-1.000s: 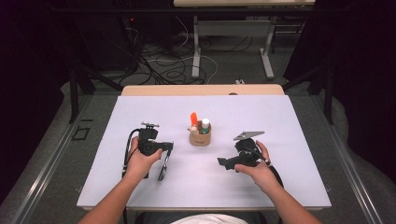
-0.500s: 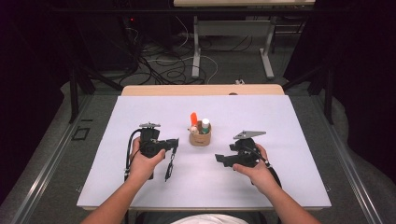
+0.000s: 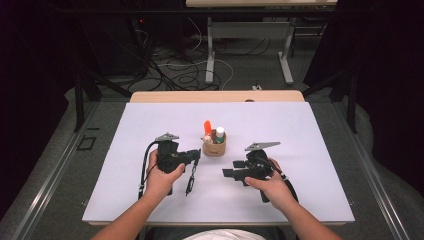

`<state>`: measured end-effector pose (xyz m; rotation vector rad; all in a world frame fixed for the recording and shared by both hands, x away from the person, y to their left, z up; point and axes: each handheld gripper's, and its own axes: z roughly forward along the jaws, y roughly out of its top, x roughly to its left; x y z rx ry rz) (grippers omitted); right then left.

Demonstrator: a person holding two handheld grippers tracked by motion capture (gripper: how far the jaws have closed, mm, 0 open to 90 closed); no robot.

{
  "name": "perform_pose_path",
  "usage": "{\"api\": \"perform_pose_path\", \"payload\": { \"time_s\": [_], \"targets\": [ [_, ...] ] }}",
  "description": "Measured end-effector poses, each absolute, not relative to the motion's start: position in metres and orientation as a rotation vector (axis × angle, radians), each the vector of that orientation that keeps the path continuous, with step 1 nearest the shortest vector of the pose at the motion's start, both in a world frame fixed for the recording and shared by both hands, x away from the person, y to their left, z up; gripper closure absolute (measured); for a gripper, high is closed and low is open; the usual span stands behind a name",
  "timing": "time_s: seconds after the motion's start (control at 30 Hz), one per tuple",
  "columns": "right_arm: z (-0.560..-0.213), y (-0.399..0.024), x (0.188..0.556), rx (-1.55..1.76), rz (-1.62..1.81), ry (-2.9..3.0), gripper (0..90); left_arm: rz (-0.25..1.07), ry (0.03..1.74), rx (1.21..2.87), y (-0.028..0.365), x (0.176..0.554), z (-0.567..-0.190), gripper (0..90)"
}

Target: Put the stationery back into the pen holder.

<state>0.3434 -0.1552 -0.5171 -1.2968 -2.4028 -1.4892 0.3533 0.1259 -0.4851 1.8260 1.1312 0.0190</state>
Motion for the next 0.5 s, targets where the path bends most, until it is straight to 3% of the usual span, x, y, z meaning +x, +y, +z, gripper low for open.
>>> {"api": "perform_pose_path", "payload": {
  "time_s": [0.5],
  "targets": [
    [-0.515, -0.150, 0.341, -1.336, -1.436, -2.306, 37.5, 0.002, 1.073, 1.828, 0.103, 0.344, -0.491, 80.6]
  ]
}}
